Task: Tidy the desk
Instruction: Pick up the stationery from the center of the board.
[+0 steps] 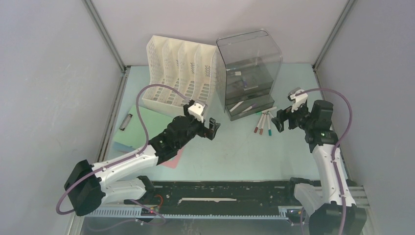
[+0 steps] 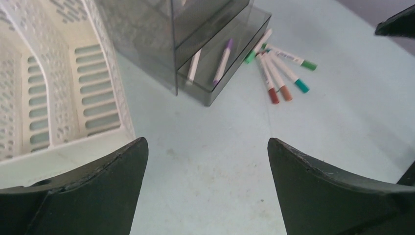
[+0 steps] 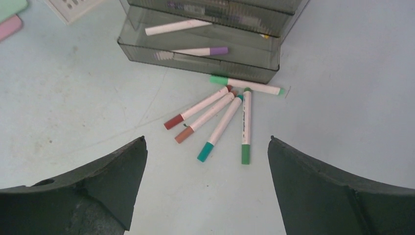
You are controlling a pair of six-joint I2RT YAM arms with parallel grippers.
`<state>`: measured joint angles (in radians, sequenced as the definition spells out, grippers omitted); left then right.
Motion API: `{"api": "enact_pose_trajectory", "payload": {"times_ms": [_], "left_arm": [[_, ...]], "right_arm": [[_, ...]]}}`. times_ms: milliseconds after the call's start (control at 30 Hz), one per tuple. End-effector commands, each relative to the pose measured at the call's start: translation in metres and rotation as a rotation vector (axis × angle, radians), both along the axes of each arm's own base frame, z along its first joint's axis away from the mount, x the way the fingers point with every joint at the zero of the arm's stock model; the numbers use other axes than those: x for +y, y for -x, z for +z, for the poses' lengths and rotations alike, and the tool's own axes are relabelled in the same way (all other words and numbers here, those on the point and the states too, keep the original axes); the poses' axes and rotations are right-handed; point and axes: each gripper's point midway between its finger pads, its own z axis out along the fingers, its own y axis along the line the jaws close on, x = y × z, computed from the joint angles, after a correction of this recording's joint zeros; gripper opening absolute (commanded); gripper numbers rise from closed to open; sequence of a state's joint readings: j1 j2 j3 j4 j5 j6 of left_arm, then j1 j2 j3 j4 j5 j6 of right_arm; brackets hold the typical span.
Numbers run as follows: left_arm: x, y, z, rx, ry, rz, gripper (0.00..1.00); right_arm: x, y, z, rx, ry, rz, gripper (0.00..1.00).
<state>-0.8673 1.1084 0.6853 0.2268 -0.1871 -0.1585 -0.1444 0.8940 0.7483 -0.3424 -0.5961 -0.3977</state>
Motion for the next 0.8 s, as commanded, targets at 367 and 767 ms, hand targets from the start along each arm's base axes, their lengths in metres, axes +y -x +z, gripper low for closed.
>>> {"api": "enact_pose_trajectory", "payload": {"times_ms": [367,767], "left_arm": [[0.037,-0.006,-0.028,-0.017,-0.074,0.127,1.00],[0.037,-0.009,-0.040,0.003,-0.117,0.135,1.00]], "right_arm": [[-0.024,-0.031,-0.059,0.207,0.179,0.024,1.00],[-0.034,-0.083,-0.116,0.366,0.365,0.012,0.80]]}}
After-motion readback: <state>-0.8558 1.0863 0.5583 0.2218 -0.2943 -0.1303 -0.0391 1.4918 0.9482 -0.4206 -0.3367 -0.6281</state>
